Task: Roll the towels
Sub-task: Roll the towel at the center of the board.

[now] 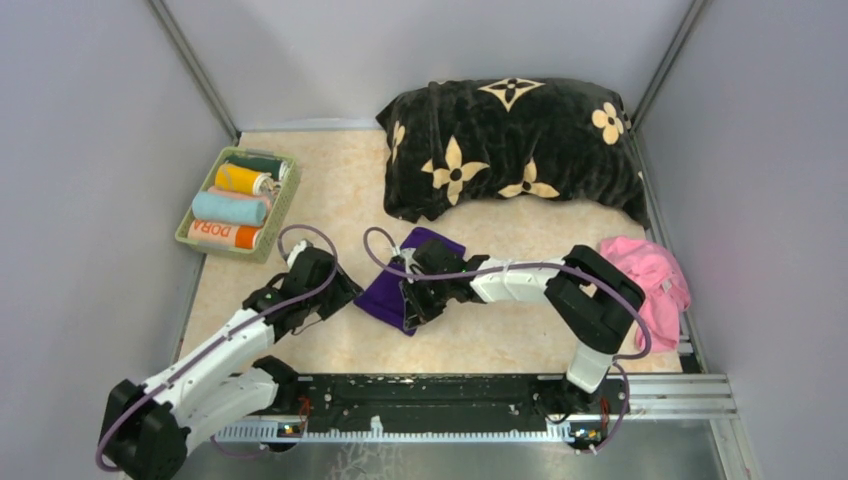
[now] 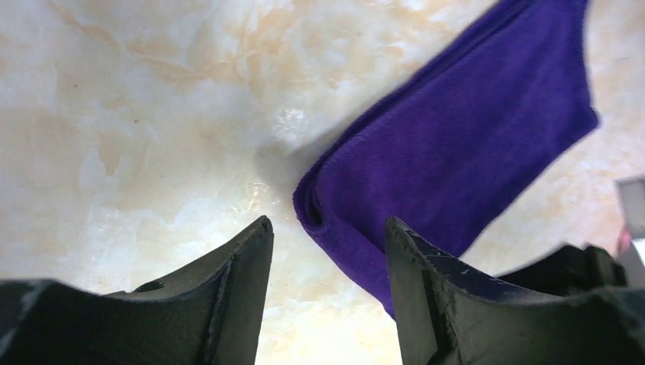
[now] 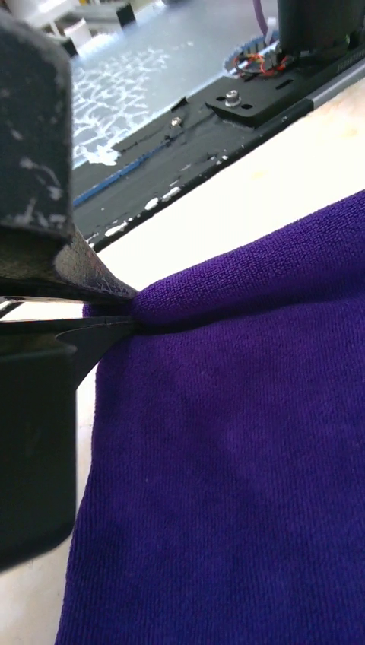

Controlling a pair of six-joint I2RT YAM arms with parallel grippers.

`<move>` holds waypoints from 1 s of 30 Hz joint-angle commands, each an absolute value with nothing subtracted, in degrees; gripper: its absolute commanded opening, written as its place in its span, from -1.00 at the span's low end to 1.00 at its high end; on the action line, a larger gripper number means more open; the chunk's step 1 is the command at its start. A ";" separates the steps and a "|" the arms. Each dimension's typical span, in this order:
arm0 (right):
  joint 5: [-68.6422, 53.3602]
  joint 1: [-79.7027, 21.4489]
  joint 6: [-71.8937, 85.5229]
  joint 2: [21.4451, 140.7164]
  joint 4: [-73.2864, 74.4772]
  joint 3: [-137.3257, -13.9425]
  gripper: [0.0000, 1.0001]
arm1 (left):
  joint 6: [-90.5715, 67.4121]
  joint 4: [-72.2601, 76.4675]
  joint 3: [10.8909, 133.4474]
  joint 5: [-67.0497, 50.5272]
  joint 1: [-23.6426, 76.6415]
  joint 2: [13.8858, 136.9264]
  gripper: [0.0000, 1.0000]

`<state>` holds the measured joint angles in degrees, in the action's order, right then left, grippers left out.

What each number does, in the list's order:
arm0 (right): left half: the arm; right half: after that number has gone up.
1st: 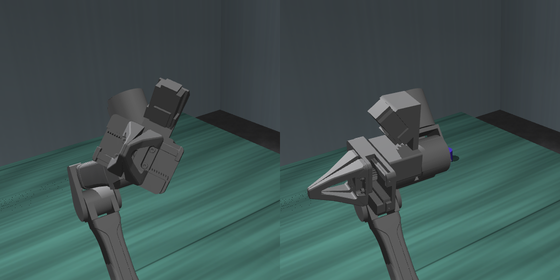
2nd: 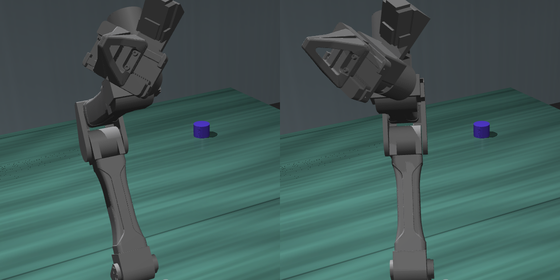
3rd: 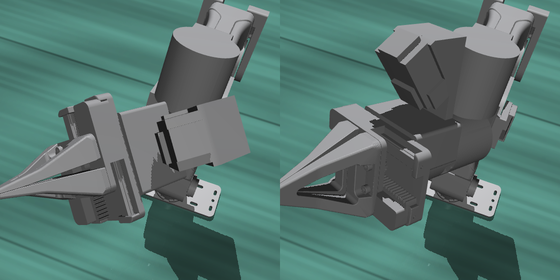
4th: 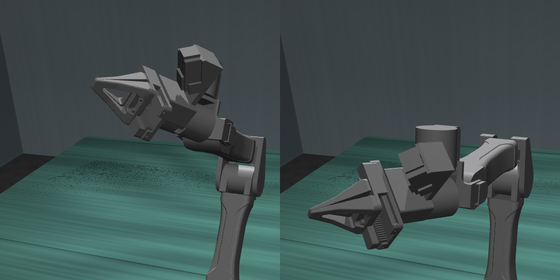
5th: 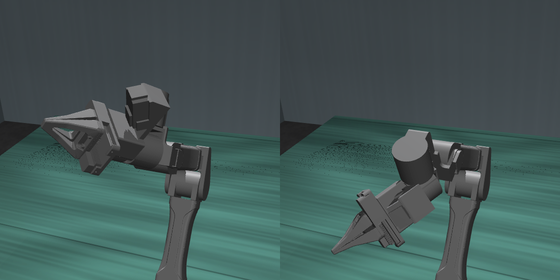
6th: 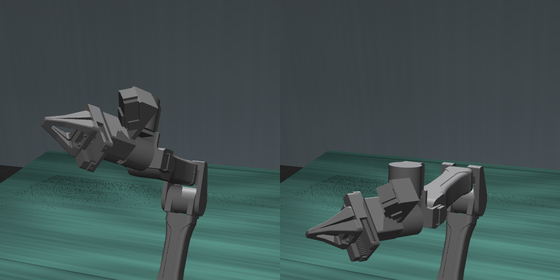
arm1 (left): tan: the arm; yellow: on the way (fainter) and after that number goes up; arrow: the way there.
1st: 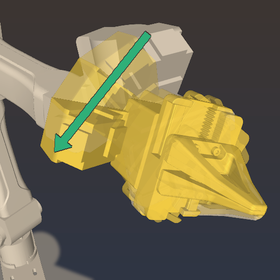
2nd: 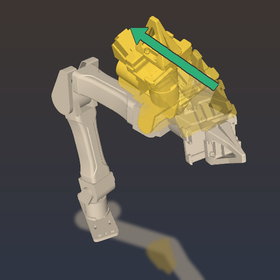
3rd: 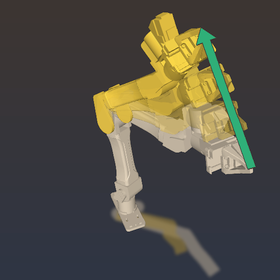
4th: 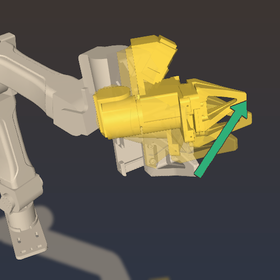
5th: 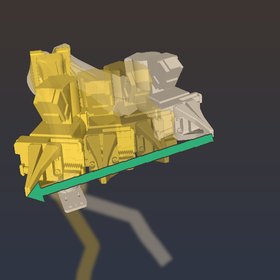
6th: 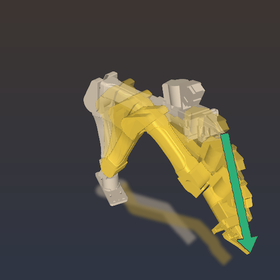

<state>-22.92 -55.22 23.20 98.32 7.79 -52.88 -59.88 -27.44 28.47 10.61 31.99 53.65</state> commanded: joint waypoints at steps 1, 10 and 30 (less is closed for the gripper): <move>-31.45 -51.97 24.99 97.41 3.49 -52.21 -1.00 | -55.70 -28.57 27.47 10.25 31.75 47.00 0.26; -37.92 -48.01 26.63 100.88 1.91 -52.43 -0.99 | -54.69 -28.30 24.30 5.01 31.79 41.28 0.34; -39.83 -44.95 28.47 106.16 -0.95 -50.84 -0.92 | -56.06 -14.24 20.28 -0.28 31.69 50.85 0.33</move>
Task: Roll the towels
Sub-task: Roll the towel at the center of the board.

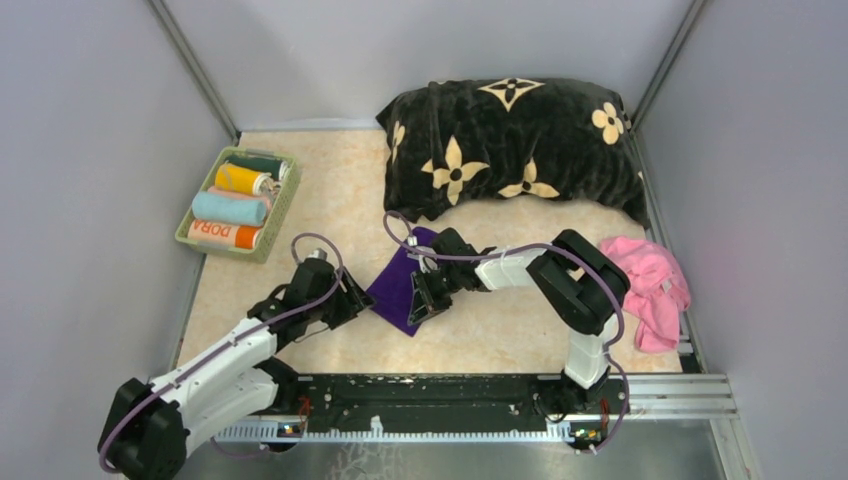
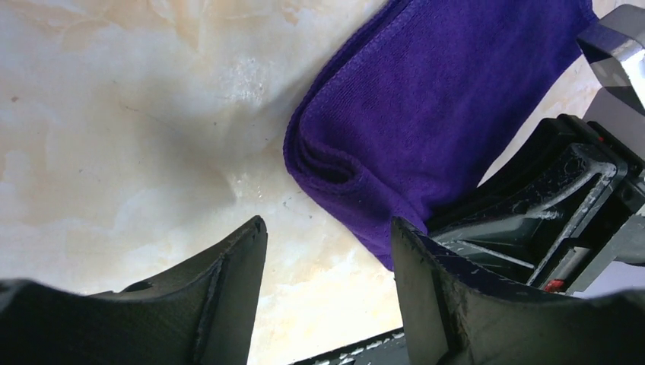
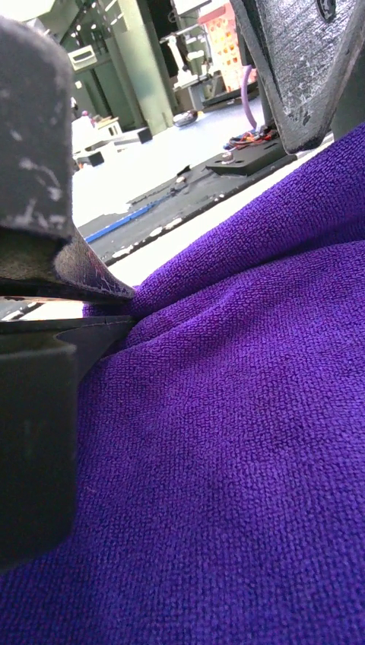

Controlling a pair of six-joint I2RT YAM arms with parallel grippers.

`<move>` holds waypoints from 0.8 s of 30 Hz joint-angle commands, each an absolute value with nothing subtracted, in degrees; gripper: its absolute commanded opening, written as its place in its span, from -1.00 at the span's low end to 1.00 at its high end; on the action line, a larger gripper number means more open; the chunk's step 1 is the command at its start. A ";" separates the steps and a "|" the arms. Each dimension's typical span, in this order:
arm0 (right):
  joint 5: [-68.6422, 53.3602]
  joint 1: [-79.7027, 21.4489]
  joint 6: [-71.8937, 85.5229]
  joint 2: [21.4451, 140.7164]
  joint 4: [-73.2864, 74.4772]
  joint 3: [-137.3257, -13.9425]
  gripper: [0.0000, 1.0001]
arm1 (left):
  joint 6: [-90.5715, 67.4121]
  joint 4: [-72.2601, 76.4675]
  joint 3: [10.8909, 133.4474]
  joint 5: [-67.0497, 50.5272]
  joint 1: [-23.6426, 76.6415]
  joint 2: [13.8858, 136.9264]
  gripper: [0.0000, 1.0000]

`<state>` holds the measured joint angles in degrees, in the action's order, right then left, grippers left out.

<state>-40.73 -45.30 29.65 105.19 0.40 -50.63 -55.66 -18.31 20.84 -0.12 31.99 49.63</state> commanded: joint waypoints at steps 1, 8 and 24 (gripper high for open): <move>-39.74 -44.96 28.21 106.09 -0.70 -50.84 -0.91 | -56.19 -13.93 20.07 0.71 31.58 51.41 0.31; -37.86 -45.00 26.01 103.67 1.34 -51.19 -0.85 | -55.82 -12.55 19.12 5.01 31.03 57.07 0.22; 1.23 -60.97 10.41 87.07 14.30 -56.49 -0.22 | -55.02 -13.72 20.54 3.48 31.03 65.23 0.07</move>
<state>-14.11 -56.21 15.84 89.52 12.97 -53.54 -55.90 -8.80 21.87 2.79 31.35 62.96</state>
